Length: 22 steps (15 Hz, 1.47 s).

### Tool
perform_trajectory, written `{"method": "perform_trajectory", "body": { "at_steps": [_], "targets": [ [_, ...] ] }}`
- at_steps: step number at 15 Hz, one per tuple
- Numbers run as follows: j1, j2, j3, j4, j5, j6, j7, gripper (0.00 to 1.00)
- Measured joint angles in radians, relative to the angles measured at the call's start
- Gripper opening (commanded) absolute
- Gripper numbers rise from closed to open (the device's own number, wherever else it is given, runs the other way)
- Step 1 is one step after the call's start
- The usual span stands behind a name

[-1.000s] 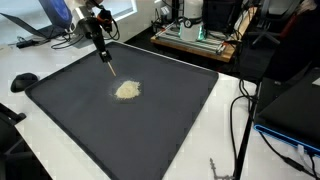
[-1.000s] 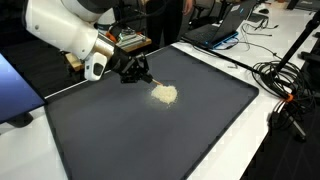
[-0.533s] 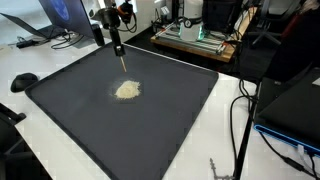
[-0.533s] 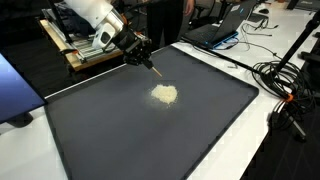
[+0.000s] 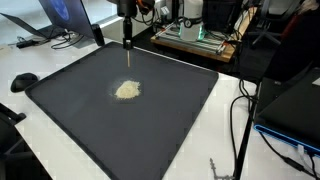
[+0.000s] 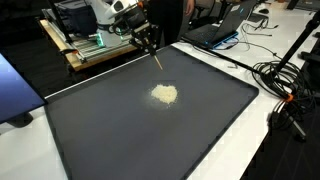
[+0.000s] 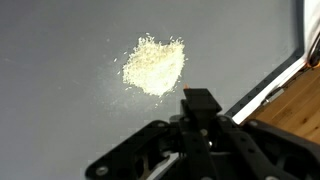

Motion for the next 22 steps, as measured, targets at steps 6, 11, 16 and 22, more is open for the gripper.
{"method": "perform_trajectory", "body": {
  "at_steps": [6, 11, 16, 22],
  "targets": [
    [0.01, 0.027, 0.038, -0.118, -0.469, 0.28, 0.322, 0.03],
    [-0.054, 0.035, -0.005, -0.154, -0.845, 0.306, 0.372, 0.03],
    [-0.069, -0.012, 0.002, -0.139, -1.044, 0.25, 0.364, 0.03],
    [-0.055, -0.031, 0.066, -0.095, -1.13, 0.166, 0.351, 0.03]
  ]
}}
